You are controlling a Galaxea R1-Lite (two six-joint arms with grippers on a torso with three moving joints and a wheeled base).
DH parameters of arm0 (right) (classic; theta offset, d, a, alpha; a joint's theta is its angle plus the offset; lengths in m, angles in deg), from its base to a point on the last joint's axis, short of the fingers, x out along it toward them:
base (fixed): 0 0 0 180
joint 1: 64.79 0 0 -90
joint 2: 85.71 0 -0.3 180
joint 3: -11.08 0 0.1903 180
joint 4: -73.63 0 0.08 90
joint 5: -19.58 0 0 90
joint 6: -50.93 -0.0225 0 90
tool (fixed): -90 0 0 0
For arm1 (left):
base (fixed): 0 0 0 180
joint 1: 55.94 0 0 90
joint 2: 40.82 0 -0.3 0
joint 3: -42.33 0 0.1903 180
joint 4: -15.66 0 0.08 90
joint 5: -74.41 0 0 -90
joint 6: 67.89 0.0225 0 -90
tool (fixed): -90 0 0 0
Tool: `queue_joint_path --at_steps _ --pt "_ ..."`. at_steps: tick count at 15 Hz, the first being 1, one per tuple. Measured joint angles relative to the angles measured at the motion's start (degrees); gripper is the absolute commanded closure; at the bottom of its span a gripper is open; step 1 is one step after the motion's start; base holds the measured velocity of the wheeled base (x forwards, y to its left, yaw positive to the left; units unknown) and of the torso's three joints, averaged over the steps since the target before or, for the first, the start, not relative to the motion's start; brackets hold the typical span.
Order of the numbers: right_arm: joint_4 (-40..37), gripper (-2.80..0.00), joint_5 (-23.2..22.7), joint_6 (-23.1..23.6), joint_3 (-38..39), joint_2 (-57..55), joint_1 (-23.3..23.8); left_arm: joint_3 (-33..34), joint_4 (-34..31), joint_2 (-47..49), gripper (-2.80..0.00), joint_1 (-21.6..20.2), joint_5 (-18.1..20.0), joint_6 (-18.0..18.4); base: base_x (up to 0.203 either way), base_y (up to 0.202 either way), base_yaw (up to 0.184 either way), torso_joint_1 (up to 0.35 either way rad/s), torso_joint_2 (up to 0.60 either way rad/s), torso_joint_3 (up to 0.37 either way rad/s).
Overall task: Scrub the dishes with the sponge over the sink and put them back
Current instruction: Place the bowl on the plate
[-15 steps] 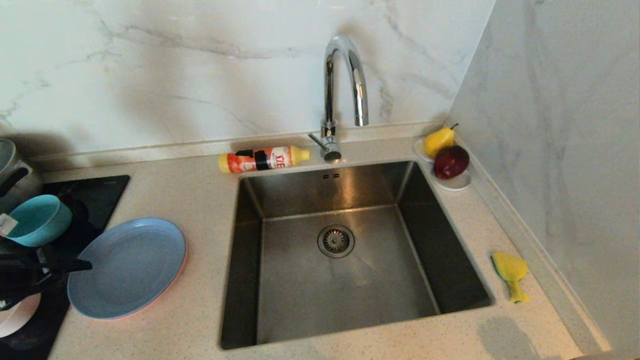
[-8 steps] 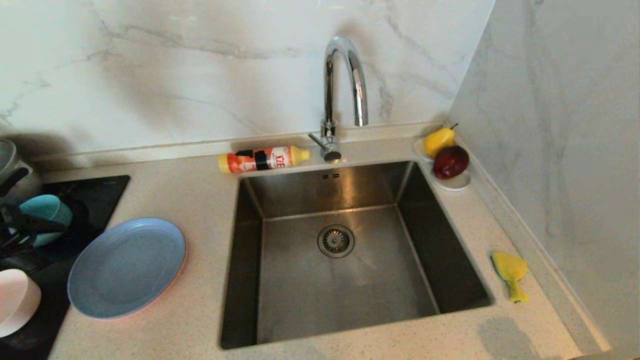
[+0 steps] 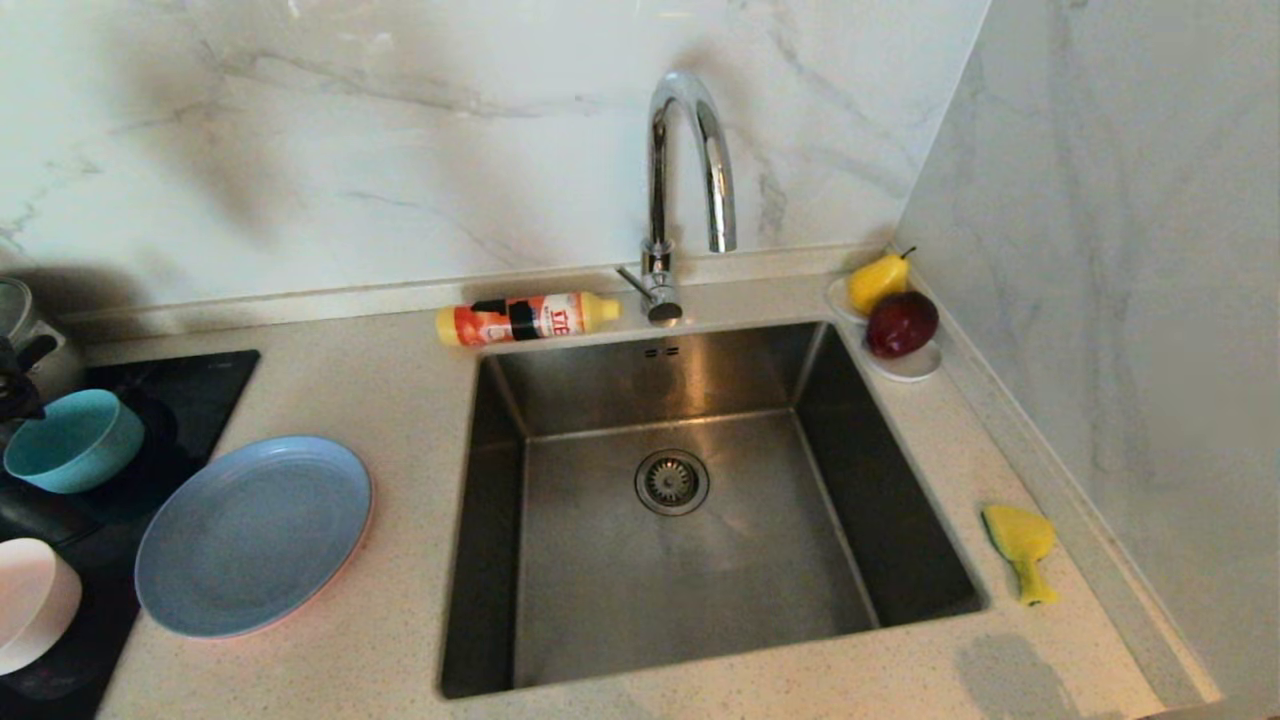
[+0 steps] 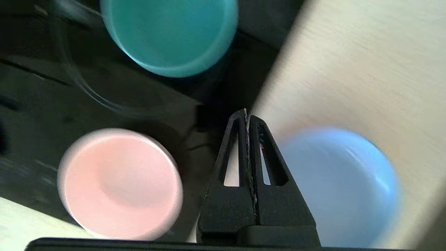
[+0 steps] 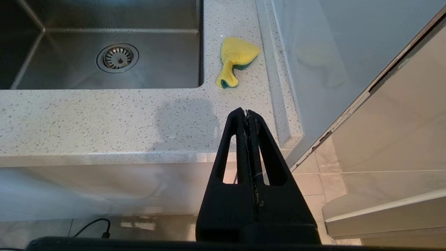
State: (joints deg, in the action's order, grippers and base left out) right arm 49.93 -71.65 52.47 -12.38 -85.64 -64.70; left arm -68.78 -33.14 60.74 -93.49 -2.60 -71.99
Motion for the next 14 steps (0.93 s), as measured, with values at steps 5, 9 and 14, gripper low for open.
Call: queue_joint_path --at_steps 5,9,14 --pt "0.00 0.00 -0.02 0.00 0.00 0.00 0.00 -6.13 0.38 9.70 0.00 -0.53 -1.82 0.38 0.000 0.000 0.000 0.000 0.00 0.000" --pt "-0.02 0.00 -0.04 0.00 0.00 0.00 0.00 -8.69 -1.31 13.08 0.00 -0.57 -1.92 -0.01 0.000 0.000 0.000 0.000 0.00 0.000" --pt "0.00 0.00 -0.04 0.00 0.00 0.00 0.00 0.06 -6.75 6.09 0.00 -0.62 -1.91 -1.45 0.000 0.000 0.000 0.000 0.00 0.000"
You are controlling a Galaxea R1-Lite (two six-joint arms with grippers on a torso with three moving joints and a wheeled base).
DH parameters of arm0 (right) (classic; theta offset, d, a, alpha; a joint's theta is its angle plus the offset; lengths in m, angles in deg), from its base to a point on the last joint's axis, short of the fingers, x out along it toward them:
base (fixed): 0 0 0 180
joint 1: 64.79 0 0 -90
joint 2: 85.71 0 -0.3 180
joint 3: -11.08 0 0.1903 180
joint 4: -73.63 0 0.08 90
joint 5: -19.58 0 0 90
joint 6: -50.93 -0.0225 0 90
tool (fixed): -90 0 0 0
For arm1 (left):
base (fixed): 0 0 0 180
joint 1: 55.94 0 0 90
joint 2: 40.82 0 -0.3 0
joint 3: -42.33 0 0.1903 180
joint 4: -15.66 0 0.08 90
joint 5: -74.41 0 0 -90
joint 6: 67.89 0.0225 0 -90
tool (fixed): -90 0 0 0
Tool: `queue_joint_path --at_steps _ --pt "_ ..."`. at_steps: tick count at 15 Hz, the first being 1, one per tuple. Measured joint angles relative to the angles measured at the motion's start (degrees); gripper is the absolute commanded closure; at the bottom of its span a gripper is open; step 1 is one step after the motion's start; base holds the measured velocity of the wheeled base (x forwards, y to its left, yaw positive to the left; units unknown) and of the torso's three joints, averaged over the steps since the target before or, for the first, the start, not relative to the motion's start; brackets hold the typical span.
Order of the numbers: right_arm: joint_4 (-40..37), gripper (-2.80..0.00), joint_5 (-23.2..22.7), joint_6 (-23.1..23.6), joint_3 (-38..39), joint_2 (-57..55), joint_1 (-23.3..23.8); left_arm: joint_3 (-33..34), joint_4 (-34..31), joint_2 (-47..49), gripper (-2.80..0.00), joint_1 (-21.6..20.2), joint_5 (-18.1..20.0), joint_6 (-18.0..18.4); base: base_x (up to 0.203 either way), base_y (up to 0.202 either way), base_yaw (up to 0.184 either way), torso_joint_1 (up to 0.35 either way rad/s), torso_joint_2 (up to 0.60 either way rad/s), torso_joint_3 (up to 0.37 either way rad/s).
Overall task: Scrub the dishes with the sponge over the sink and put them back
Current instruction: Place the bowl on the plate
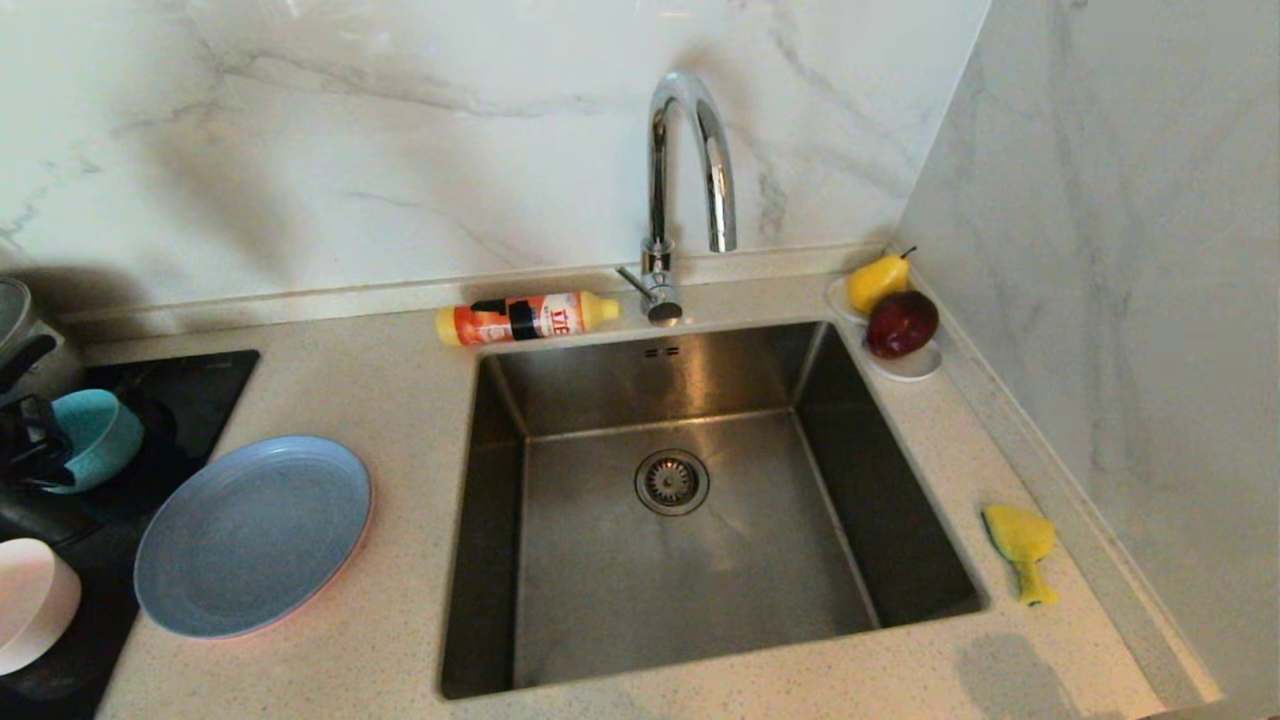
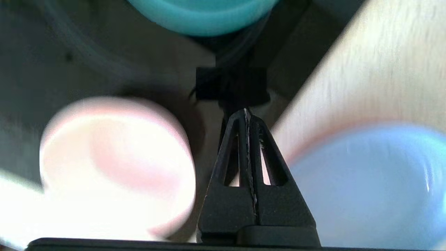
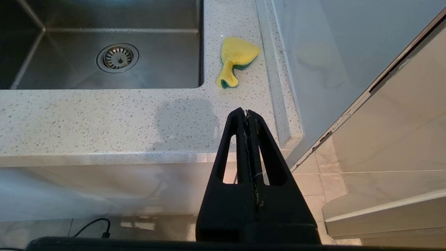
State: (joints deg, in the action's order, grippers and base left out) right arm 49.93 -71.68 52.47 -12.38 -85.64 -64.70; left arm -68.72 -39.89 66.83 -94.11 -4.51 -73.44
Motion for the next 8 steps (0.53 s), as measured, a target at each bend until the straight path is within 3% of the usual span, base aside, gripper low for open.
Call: queue_joint_path --at_steps 1,5,8 --pt "-0.02 0.00 0.00 0.02 0.00 0.00 0.00 2.06 -0.82 -2.12 -2.80 0.02 -0.45 -0.78 0.000 0.000 0.000 0.000 0.00 0.000" --pt "-0.02 0.00 0.00 0.02 0.00 0.00 0.00 4.39 -5.96 -4.96 -2.80 -0.24 -6.20 -5.14 0.000 0.000 0.000 0.000 0.00 0.000" --pt "-0.02 0.00 0.01 0.00 0.00 0.00 0.00 5.79 -5.97 -4.56 -2.80 -1.64 -6.53 -5.80 0.000 0.000 0.000 0.000 0.00 0.000"
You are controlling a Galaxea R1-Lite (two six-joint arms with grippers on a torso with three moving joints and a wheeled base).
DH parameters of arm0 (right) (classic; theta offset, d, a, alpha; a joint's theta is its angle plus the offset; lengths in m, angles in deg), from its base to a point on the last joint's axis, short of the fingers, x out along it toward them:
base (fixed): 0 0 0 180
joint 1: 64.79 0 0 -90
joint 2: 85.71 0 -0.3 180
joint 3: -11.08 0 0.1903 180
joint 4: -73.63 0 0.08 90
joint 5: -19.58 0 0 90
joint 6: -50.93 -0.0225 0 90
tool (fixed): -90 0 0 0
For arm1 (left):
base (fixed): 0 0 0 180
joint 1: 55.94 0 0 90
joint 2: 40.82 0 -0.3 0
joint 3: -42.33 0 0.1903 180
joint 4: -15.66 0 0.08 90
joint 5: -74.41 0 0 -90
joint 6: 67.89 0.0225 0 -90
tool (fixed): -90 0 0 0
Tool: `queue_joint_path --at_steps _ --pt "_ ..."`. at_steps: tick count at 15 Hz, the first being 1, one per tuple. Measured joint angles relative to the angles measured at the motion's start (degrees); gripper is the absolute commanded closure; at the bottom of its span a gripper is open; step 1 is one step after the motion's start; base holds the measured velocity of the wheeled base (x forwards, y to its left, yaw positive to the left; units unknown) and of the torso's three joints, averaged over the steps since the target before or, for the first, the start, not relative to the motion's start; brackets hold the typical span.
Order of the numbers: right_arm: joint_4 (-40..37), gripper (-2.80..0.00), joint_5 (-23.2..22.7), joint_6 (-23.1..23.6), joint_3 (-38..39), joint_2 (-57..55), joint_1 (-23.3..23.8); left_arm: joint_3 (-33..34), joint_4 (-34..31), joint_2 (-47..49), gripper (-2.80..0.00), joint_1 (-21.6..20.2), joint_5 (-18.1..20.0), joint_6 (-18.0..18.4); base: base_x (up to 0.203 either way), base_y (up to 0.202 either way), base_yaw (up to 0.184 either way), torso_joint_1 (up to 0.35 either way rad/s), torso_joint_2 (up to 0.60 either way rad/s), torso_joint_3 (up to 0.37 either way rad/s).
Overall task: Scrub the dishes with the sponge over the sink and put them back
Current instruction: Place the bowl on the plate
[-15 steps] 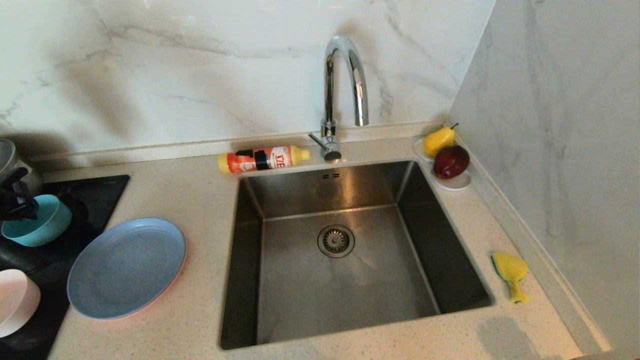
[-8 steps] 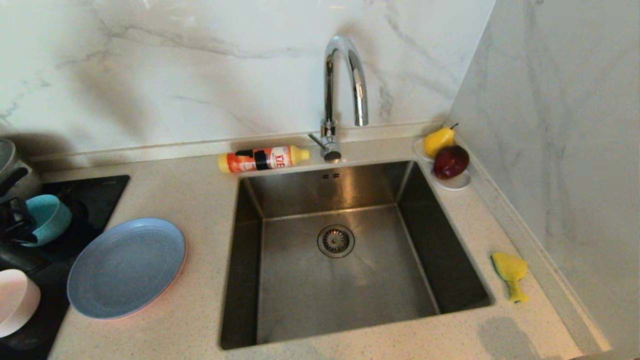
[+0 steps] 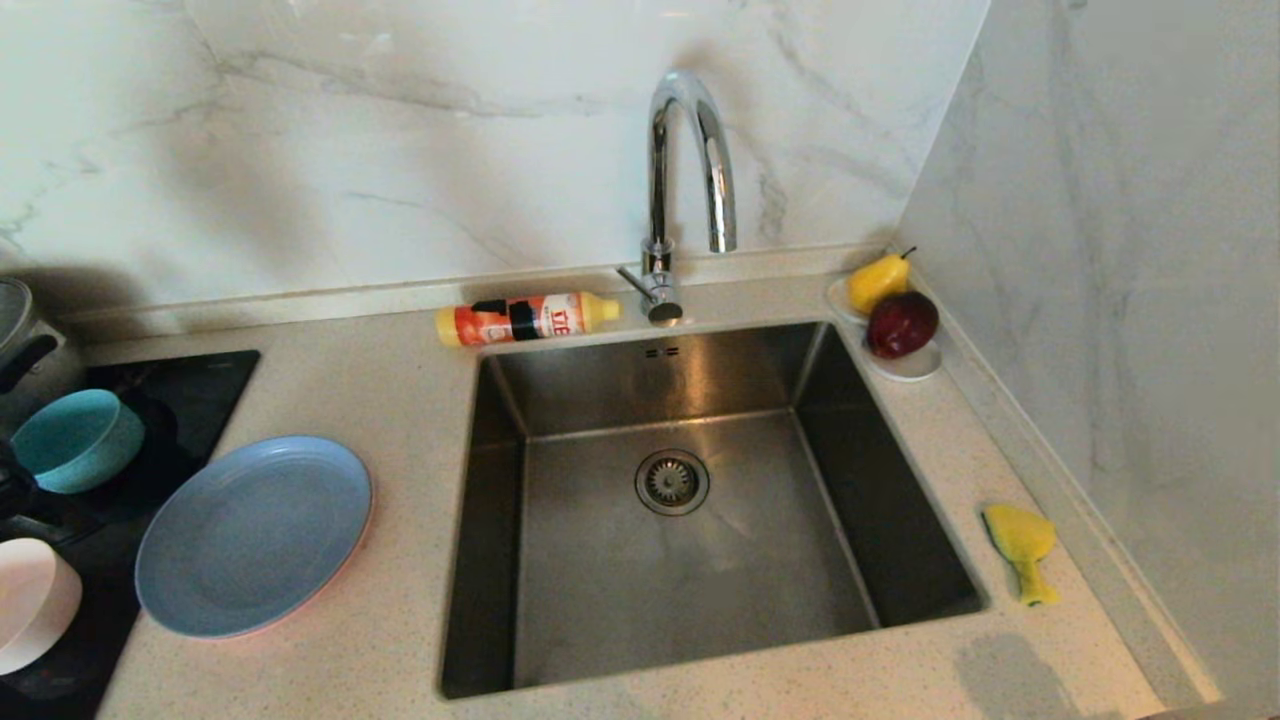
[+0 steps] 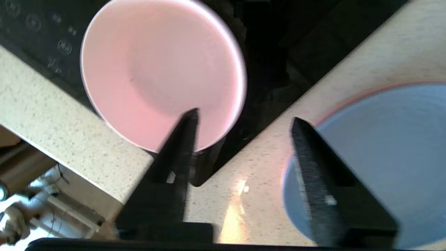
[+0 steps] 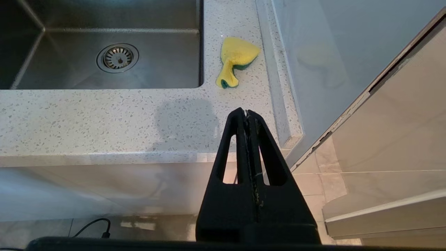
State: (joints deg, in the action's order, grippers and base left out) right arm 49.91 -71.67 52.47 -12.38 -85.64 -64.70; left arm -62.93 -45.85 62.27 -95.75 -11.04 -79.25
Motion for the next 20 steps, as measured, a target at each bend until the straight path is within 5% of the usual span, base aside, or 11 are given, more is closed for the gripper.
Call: queue_joint_path --at_steps 8,16,17,20 --pt "0.00 0.00 -0.01 0.00 0.00 0.00 0.00 3.26 7.52 5.92 -2.80 -2.60 1.68 -0.76 0.000 0.000 0.000 0.000 0.00 0.000" --pt "0.00 0.00 0.00 0.00 0.00 0.00 0.00 4.49 7.86 8.46 -2.80 -2.71 4.73 -0.97 0.000 0.000 0.000 0.000 0.00 0.000" --pt "0.01 0.00 0.00 0.00 0.00 0.00 0.00 4.46 7.91 8.54 0.00 -2.71 5.69 -0.96 0.000 0.000 0.000 0.000 0.00 0.000" --pt "0.00 0.00 0.02 0.00 0.00 0.00 0.00 3.82 7.91 8.60 0.00 -2.71 6.30 -0.98 0.000 0.000 0.000 0.000 0.00 0.000"
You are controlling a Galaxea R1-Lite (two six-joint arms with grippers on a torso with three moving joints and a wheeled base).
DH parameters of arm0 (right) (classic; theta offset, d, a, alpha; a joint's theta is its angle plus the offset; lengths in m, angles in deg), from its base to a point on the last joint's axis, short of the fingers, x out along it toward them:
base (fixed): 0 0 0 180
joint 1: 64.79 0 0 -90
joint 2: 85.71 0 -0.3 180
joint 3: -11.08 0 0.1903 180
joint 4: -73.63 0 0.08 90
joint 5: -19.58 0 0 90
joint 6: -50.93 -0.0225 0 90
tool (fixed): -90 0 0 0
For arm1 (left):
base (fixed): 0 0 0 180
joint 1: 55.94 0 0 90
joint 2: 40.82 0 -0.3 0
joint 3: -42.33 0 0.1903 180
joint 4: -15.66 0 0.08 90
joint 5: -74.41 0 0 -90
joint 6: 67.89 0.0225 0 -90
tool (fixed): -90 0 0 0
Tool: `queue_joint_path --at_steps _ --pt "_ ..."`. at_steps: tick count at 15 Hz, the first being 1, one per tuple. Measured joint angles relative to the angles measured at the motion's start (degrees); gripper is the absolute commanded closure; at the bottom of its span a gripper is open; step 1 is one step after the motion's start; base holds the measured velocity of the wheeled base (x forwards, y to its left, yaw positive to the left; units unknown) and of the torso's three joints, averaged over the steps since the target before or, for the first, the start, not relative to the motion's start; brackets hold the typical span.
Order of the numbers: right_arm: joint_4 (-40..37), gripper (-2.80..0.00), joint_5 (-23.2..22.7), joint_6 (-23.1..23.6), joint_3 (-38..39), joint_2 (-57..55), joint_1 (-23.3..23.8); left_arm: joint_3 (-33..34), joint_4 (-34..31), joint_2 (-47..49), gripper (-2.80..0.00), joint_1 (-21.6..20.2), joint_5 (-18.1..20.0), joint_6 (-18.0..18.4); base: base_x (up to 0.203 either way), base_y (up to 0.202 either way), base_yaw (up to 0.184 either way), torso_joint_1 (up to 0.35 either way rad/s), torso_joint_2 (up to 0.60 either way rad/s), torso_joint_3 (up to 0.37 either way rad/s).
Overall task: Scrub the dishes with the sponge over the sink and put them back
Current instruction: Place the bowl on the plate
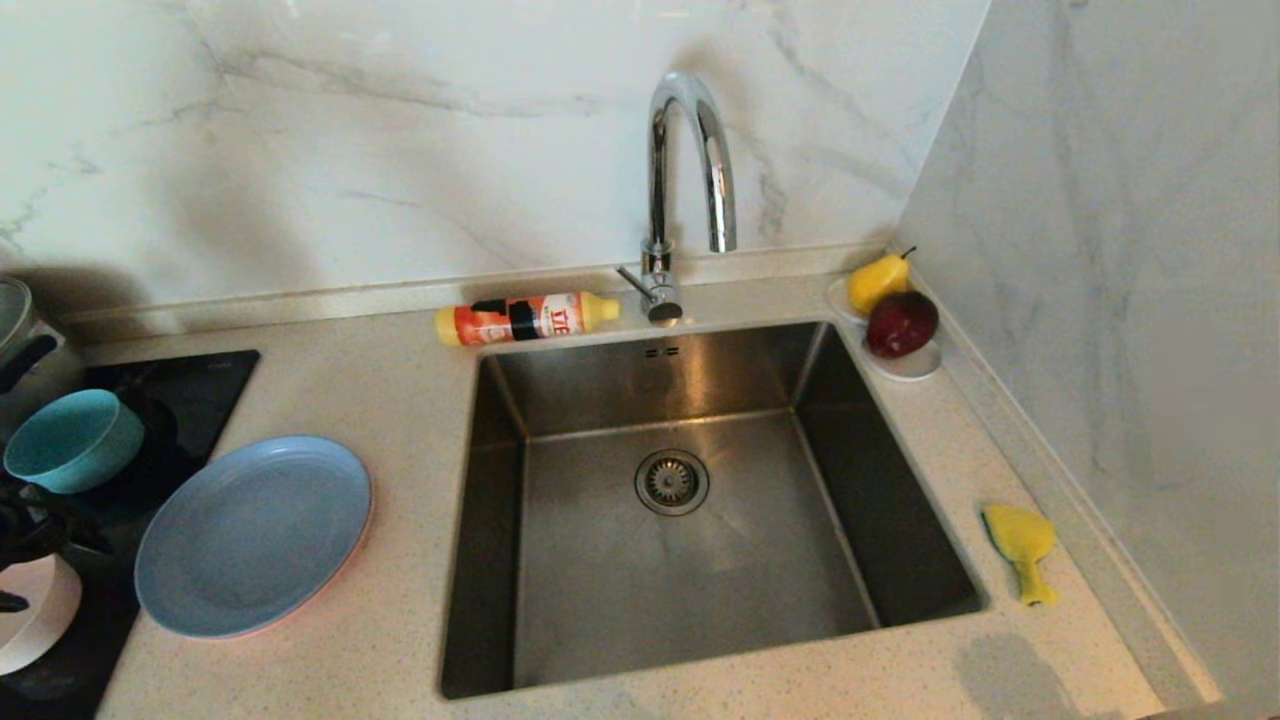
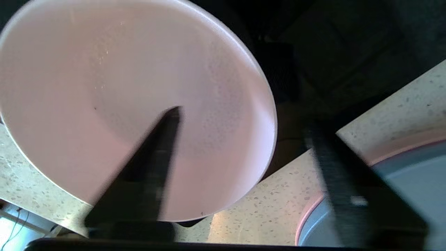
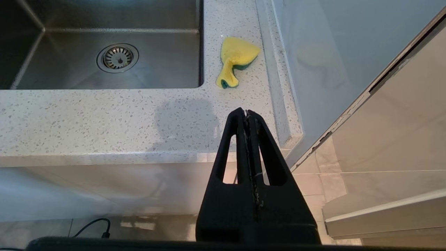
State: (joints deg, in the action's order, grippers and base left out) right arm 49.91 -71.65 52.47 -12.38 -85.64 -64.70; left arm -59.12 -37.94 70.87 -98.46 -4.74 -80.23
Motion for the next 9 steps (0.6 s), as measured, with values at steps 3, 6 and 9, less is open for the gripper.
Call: queue_joint_path --at_steps 3,6,9 --pt "0.02 0.00 -0.04 -0.02 0.00 0.00 0.00 -0.15 0.00 0.22 0.00 0.00 0.00 0.08 0.000 0.000 0.000 0.000 0.00 0.000" --pt "0.02 0.00 -0.02 0.00 0.00 0.00 0.01 -0.55 -0.16 0.15 0.00 -0.04 -0.27 -0.17 0.000 0.000 0.000 0.000 0.00 0.000" --pt "0.00 0.00 -0.04 0.00 0.00 0.00 0.01 -1.15 -1.58 -1.14 0.00 0.00 -0.20 -0.28 0.000 0.000 0.000 0.000 0.00 0.000"
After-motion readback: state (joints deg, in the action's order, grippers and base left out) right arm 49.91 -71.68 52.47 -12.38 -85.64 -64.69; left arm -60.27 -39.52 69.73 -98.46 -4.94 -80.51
